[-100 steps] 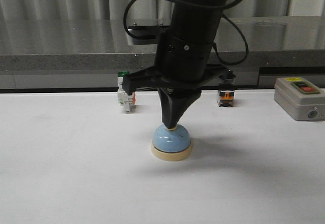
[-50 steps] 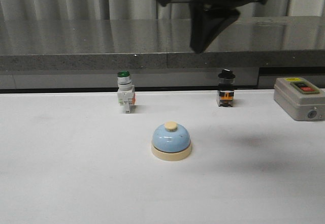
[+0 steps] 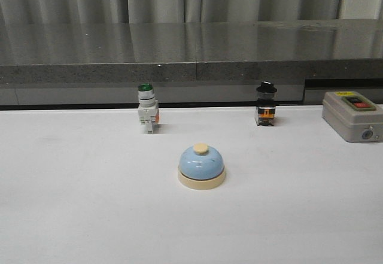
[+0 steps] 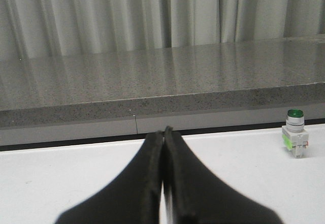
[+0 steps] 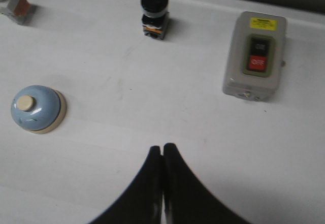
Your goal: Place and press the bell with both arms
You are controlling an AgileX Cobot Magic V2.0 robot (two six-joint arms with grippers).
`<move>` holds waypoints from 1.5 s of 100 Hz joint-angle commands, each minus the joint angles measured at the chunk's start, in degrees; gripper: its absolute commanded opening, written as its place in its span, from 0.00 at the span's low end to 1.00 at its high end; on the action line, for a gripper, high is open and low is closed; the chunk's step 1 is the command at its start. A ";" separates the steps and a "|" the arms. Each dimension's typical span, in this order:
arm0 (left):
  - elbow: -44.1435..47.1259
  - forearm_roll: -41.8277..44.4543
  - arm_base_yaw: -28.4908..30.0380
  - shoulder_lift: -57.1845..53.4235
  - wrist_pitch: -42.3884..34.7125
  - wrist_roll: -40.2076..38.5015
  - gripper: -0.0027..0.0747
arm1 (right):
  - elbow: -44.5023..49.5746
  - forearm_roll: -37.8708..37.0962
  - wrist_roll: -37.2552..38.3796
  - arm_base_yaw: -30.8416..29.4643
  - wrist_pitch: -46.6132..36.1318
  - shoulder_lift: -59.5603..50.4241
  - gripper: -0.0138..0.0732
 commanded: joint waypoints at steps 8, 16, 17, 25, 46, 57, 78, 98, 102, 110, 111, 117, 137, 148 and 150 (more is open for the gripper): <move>2.35 0.00 0.17 -1.70 -4.86 -0.47 0.01 | 6.23 -0.37 -0.08 -2.74 -5.79 -11.73 0.09; 2.35 0.00 0.17 -1.70 -4.86 -0.47 0.01 | 9.77 -0.37 -0.08 -3.07 -6.83 -17.11 0.09; 2.35 0.00 0.17 -1.70 -4.86 -0.47 0.01 | 10.03 -0.37 -0.08 -3.07 -6.90 -17.57 0.09; 2.35 0.00 0.17 -1.70 -4.86 -0.47 0.01 | 12.71 -0.37 -0.08 -3.07 -7.44 -23.29 0.09; 2.35 0.00 0.17 -1.70 -4.86 -0.47 0.01 | 15.56 -0.37 -0.08 -3.07 -4.59 -34.52 0.09; 2.35 0.00 0.17 -1.70 -4.86 -0.47 0.01 | 15.56 -0.37 -0.08 -3.07 -2.82 -37.52 0.09; 2.35 0.00 0.17 -1.70 -4.86 -0.47 0.01 | 15.56 -0.37 -0.08 -3.07 -2.80 -38.45 0.09; 2.35 0.00 0.17 -1.70 -4.86 -0.47 0.01 | 15.56 -0.37 -0.08 -3.07 -2.99 -38.45 0.09; 2.35 0.00 0.17 -1.70 -4.86 -0.47 0.01 | 15.56 -0.37 -0.08 -3.07 -2.99 -38.45 0.09; 2.35 0.00 0.17 -1.70 -4.86 -0.47 0.01 | 15.56 -0.37 -0.08 -3.07 -2.84 -38.45 0.09; 2.35 0.00 0.17 -1.70 -4.86 -0.47 0.01 | 15.56 -0.37 -0.08 -3.07 -2.84 -38.45 0.09; 2.35 0.00 0.17 -1.70 -4.86 -0.47 0.01 | 15.56 -0.37 -0.08 -3.07 -2.84 -38.45 0.09; 2.35 0.00 0.17 -1.70 -4.86 -0.47 0.01 | 18.77 -1.94 -0.08 -3.30 -9.11 -41.50 0.09; 2.35 0.00 0.17 -1.70 -4.86 -0.47 0.01 | 24.09 -2.28 -0.08 -5.02 -16.01 -45.51 0.09; 2.35 0.00 0.17 -1.70 -4.86 -0.47 0.01 | 25.19 -2.28 -0.08 -5.46 -17.02 -46.39 0.09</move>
